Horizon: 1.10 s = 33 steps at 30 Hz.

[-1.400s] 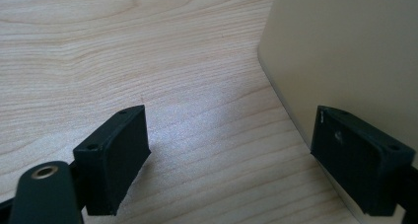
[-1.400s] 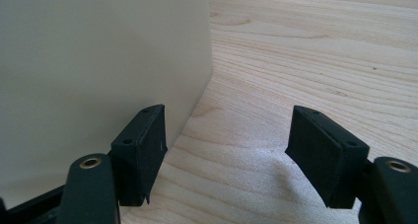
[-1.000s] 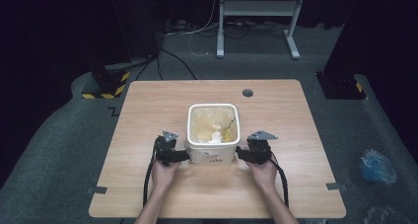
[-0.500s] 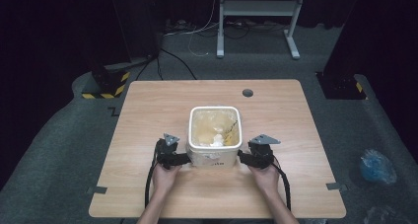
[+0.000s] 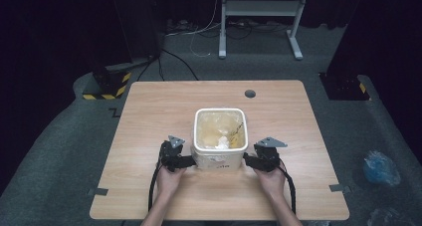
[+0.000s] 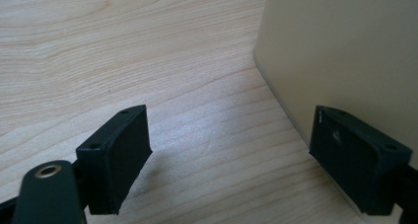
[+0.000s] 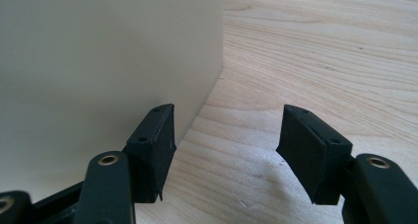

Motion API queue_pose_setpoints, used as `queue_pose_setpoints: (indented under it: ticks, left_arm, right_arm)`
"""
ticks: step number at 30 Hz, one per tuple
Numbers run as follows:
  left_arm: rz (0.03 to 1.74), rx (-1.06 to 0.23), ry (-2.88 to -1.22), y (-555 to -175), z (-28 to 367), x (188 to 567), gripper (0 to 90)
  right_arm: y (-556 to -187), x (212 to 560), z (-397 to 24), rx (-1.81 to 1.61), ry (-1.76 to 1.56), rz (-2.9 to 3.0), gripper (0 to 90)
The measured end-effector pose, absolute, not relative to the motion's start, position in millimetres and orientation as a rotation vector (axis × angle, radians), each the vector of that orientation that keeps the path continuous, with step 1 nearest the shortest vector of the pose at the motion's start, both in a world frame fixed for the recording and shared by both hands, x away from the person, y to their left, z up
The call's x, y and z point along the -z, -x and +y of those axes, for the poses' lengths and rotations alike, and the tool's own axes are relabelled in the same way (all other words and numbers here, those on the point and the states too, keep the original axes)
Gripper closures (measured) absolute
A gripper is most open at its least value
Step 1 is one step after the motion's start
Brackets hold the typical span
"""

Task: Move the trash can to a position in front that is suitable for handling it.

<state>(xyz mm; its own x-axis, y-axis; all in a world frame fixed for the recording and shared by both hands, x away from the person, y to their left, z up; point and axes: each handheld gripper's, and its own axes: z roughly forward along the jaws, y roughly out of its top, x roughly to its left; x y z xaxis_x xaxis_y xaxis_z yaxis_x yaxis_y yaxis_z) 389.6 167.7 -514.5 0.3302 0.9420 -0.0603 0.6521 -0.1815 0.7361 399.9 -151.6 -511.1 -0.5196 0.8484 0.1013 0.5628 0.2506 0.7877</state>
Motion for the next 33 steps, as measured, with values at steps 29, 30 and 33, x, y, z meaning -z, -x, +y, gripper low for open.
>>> queue_pose_setpoints:
  ticks: [29,30,33]
  left_arm:
    - [1.538,-0.66,-1.869,-380.6,238.4,527.8,15.1]
    - [1.542,-0.66,-1.864,-380.3,238.2,527.8,16.4]
    - [1.54,-0.668,-1.872,-380.0,237.4,527.8,16.2]
  right_arm:
    - [-411.5,524.2,-225.1,-0.898,-1.474,2.016,24.2]
    - [-411.4,524.3,-223.9,-0.883,-1.465,2.016,23.9]
    - [-412.2,524.4,-224.5,-0.882,-1.469,2.016,22.6]
